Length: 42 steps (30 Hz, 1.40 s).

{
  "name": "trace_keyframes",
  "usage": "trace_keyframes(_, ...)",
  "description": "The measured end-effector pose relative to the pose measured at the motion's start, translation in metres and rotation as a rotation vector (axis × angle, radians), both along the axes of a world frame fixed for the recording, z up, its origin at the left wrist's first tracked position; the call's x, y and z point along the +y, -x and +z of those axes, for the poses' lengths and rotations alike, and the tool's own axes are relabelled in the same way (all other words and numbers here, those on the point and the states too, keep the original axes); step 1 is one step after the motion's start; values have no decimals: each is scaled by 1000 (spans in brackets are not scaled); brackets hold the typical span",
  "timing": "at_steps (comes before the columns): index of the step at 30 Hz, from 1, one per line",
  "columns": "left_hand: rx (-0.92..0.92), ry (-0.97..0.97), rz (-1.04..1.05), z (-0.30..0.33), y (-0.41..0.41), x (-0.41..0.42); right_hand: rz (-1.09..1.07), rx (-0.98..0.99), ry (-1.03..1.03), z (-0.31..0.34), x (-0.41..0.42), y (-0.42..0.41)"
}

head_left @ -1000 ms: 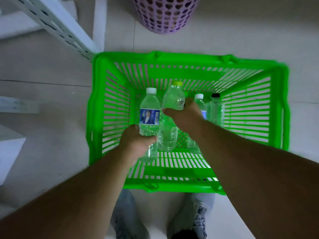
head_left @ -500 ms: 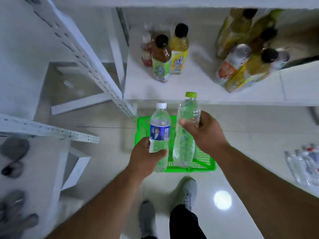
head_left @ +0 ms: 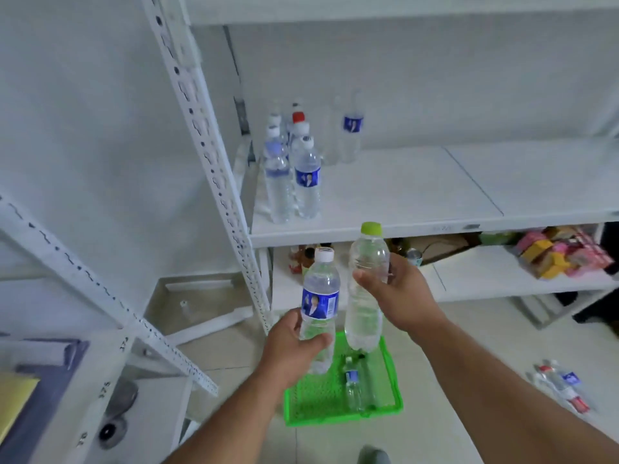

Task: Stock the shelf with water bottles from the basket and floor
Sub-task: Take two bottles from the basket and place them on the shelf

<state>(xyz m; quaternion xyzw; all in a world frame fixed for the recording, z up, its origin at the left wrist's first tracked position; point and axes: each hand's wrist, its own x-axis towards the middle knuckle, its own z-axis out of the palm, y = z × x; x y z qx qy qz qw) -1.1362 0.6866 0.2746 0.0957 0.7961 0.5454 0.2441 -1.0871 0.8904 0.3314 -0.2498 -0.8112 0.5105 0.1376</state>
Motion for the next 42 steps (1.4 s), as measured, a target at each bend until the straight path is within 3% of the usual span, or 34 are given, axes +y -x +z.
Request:
trace_keyframes(10, 171, -66, 35, 79, -12, 36, -43, 147, 12, 85, 34, -28)
trace_keyframes(27, 218, -54, 156, 110, -19, 197, 99, 182, 16, 114, 197, -8)
trace_keyframes(42, 182, -80, 242, 111, 91, 240, 98, 136, 40, 120, 226, 106)
